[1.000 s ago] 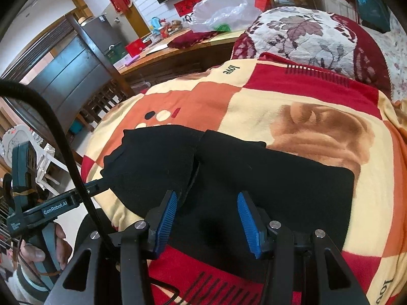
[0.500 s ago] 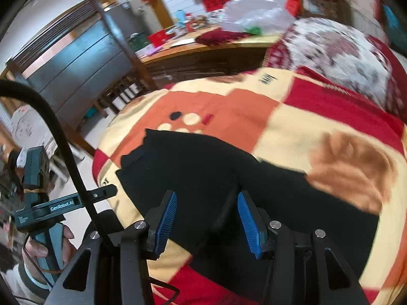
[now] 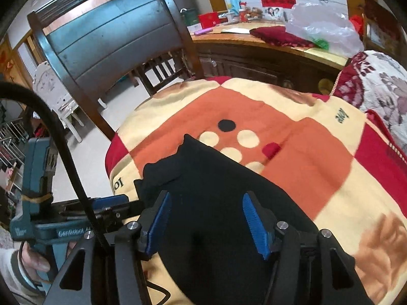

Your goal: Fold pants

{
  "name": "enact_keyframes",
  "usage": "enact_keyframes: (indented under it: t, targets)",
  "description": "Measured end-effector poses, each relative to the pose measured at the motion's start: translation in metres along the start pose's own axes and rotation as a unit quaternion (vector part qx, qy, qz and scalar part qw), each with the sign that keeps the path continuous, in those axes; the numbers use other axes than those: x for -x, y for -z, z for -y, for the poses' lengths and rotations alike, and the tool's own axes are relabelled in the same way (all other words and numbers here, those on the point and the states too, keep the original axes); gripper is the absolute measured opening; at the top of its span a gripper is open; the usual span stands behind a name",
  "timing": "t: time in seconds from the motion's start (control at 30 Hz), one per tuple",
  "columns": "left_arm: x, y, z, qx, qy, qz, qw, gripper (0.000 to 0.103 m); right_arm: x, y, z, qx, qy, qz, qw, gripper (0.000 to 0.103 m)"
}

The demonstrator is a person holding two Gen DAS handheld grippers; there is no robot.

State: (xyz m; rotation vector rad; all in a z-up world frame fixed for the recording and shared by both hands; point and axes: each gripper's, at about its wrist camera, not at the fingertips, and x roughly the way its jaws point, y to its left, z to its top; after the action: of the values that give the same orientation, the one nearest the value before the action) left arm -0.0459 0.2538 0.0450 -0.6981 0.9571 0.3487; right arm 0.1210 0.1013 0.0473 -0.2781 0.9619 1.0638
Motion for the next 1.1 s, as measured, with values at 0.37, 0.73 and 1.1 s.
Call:
enact_keyframes:
  t: [0.37, 0.73, 1.1]
  targets:
    - [0.0, 0.0, -0.006, 0.032, 0.017, -0.003, 0.9993, 0.056, -0.035, -0.029, -0.01, 0.041, -0.004, -0.026, 0.999, 0.057]
    - [-0.007, 0.001, -0.015, 0.065, 0.059, -0.015, 0.996, 0.068, -0.063, -0.045, -0.017, 0.055, -0.018, -0.047, 0.997, 0.059]
    - [-0.014, -0.008, -0.003, 0.064, 0.069, -0.019, 0.9954, 0.071, -0.103, -0.066, -0.021, 0.111, -0.019, -0.105, 0.988, 0.063]
